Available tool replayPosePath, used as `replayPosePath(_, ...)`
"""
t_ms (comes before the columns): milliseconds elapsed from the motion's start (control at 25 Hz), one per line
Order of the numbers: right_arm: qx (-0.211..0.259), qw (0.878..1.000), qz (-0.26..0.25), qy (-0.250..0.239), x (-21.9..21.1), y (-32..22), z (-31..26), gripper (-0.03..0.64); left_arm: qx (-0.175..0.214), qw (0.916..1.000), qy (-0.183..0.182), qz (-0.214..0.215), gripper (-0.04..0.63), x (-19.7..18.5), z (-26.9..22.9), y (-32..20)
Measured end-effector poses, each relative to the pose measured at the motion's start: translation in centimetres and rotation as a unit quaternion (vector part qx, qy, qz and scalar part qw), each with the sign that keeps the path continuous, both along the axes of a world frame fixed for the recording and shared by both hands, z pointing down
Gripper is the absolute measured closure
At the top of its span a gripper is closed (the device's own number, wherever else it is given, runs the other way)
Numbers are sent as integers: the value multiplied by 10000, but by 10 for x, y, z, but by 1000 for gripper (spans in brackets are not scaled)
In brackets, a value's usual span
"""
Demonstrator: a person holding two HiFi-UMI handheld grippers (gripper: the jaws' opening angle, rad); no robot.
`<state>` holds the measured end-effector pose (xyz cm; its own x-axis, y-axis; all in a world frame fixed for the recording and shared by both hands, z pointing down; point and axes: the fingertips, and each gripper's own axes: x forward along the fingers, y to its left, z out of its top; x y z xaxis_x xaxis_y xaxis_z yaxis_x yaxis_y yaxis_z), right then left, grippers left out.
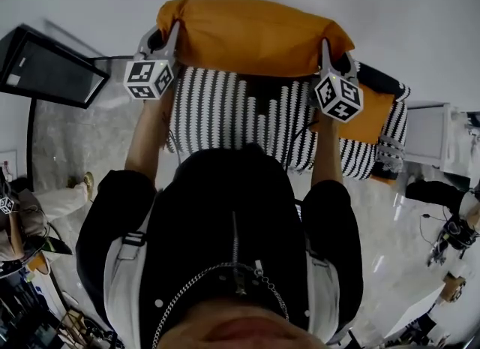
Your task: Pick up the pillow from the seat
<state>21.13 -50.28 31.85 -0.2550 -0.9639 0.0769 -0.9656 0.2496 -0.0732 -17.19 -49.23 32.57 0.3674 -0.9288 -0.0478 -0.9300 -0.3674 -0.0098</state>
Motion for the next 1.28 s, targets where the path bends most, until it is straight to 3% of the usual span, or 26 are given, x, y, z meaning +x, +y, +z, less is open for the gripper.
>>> replayPosePath(360,458,9988,54,130,7,8,-53,474,355,9993,-63,15,548,9,-39,-3)
replayPosePath(1280,321,9992,150,186,22,22,-39,500,290,9994,-186,-27,552,25,-31,15)
